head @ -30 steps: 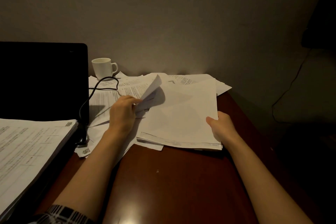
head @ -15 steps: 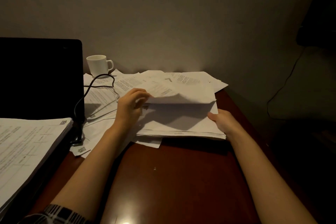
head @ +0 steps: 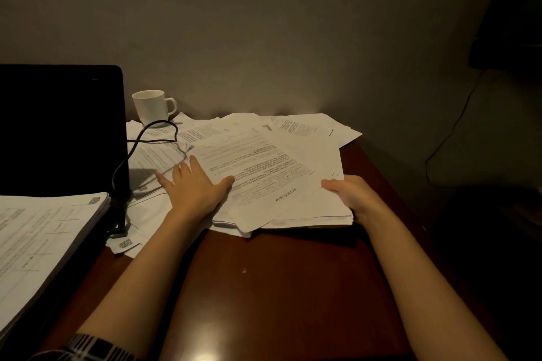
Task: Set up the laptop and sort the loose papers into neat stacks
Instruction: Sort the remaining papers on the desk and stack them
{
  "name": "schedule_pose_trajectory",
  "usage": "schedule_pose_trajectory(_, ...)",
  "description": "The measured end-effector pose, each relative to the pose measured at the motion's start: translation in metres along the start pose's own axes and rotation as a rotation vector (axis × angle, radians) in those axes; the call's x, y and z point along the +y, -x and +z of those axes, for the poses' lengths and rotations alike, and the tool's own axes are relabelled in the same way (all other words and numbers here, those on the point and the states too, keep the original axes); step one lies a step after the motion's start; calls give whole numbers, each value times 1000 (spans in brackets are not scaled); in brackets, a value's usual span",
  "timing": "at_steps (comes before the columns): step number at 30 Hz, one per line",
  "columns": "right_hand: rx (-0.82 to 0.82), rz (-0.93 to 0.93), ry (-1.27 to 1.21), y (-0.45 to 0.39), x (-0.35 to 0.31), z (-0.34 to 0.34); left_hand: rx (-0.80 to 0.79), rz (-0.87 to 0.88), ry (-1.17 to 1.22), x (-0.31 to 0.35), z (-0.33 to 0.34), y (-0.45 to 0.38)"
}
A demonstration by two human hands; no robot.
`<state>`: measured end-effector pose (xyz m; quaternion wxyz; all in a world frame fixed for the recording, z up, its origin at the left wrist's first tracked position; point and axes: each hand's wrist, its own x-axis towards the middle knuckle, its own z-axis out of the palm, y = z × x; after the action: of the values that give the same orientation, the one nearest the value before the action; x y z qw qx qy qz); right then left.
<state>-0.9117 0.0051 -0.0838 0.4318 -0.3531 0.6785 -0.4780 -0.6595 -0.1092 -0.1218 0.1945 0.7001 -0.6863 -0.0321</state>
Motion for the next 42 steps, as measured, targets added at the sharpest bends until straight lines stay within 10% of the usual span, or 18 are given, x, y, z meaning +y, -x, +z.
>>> schedule_pose_trajectory(19, -199, 63, -62, -5, -4, -11, -321, 497, 436, 17, -22, 23)
schedule_pose_trajectory(30, -130, -352, -131, 9, -3, 0, -353, 96, 1204, 32, -45, 30)
schedule_pose_trajectory(42, 181, -693, -168, 31, -26, 4, 250, 449, 1150, 58, -73, 49)
